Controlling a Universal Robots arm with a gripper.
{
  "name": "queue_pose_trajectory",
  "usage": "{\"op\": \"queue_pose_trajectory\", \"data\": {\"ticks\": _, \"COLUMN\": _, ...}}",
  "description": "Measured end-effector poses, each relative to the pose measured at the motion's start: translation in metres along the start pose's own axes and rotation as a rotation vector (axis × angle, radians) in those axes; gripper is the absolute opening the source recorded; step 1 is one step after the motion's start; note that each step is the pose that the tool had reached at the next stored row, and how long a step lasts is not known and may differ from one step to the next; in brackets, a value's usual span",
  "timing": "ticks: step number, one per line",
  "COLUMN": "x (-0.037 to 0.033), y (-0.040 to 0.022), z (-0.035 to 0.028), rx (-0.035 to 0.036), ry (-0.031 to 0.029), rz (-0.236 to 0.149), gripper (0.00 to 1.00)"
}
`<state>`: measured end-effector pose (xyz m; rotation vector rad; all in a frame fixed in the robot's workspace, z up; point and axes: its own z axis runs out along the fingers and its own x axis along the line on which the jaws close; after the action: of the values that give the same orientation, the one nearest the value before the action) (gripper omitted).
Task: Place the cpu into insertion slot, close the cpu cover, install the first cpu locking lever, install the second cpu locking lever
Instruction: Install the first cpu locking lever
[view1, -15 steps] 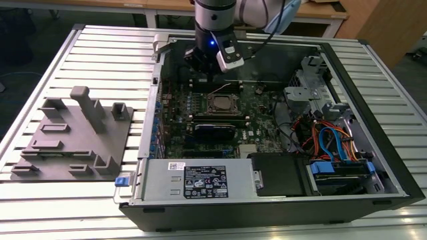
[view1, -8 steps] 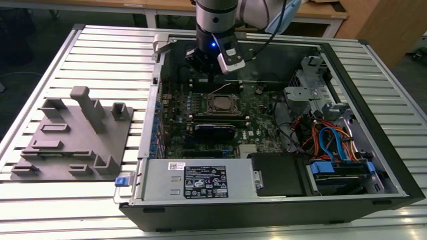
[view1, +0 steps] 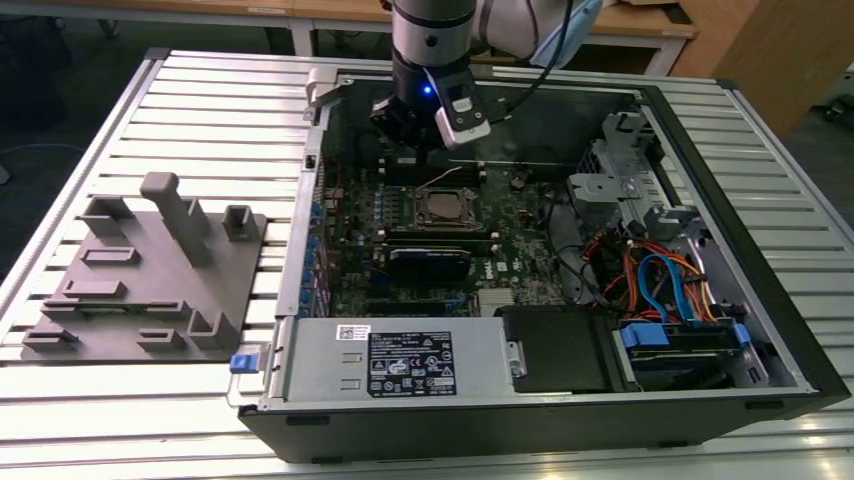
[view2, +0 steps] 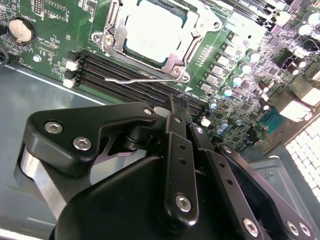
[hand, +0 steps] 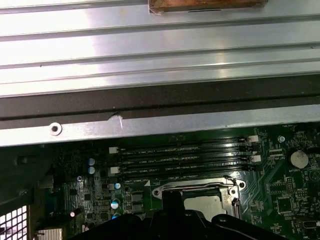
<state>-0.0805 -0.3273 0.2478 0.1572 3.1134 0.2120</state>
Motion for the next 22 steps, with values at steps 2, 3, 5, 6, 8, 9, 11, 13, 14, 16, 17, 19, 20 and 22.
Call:
{"op": "queue_pose_trajectory", "data": {"ticks": 2, "x": 0.0, "y": 0.0, "z": 0.0001, "rx": 0.0, "ry": 0.0001, "rz": 0.0, "gripper": 0.11}}
{"op": "queue_pose_trajectory", "data": {"ticks": 3, "x": -0.0011, "y": -0.0001, "z": 0.0015, "rx": 0.0, "ry": 0.0001, "rz": 0.0, "gripper": 0.11}}
{"op": "queue_pose_trajectory", "data": {"ticks": 5, "x": -0.0016, "y": -0.0001, "z": 0.0015, "rx": -0.0001, "ry": 0.0001, "rz": 0.0, "gripper": 0.11}}
{"op": "queue_pose_trajectory", "data": {"ticks": 6, "x": -0.0016, "y": -0.0001, "z": 0.0015, "rx": -0.0001, "ry": 0.0, "rz": 0.0, "gripper": 0.11}}
{"op": "queue_pose_trajectory", "data": {"ticks": 8, "x": -0.0017, "y": -0.0001, "z": 0.0015, "rx": -0.0001, "ry": 0.0, "rz": 0.0, "gripper": 0.11}}
{"op": "queue_pose_trajectory", "data": {"ticks": 9, "x": -0.0017, "y": -0.0001, "z": 0.0015, "rx": -0.0001, "ry": 0.0, "rz": 0.0, "gripper": 0.11}}
{"op": "queue_pose_trajectory", "data": {"ticks": 11, "x": -0.0017, "y": -0.0001, "z": 0.0015, "rx": -0.0001, "ry": 0.0, "rz": 0.0, "gripper": 0.11}}
{"op": "queue_pose_trajectory", "data": {"ticks": 13, "x": -0.0018, "y": 0.0, "z": 0.0018, "rx": -0.0001, "ry": 0.0001, "rz": 0.0, "gripper": 0.11}}
{"op": "queue_pose_trajectory", "data": {"ticks": 14, "x": -0.0021, "y": -0.0001, "z": 0.0023, "rx": -0.0008, "ry": 0.0, "rz": 0.0, "gripper": 0.11}}
{"op": "queue_pose_trajectory", "data": {"ticks": 16, "x": -0.0039, "y": -0.0001, "z": 0.0034, "rx": -0.0014, "ry": 0.0003, "rz": 0.0, "gripper": 0.11}}
{"op": "queue_pose_trajectory", "data": {"ticks": 17, "x": -0.0053, "y": 0.0, "z": 0.004, "rx": -0.0015, "ry": 0.0002, "rz": 0.0, "gripper": 0.11}}
{"op": "queue_pose_trajectory", "data": {"ticks": 19, "x": -0.0077, "y": 0.0, "z": 0.0057, "rx": -0.0016, "ry": 0.0001, "rz": 0.0, "gripper": 0.11}}
{"op": "queue_pose_trajectory", "data": {"ticks": 20, "x": -0.0089, "y": 0.0001, "z": 0.0067, "rx": -0.0016, "ry": 0.0002, "rz": 0.0, "gripper": 0.11}}
{"op": "queue_pose_trajectory", "data": {"ticks": 22, "x": -0.0108, "y": 0.0005, "z": 0.0086, "rx": -0.0015, "ry": 0.0001, "rz": 0.0, "gripper": 0.11}}
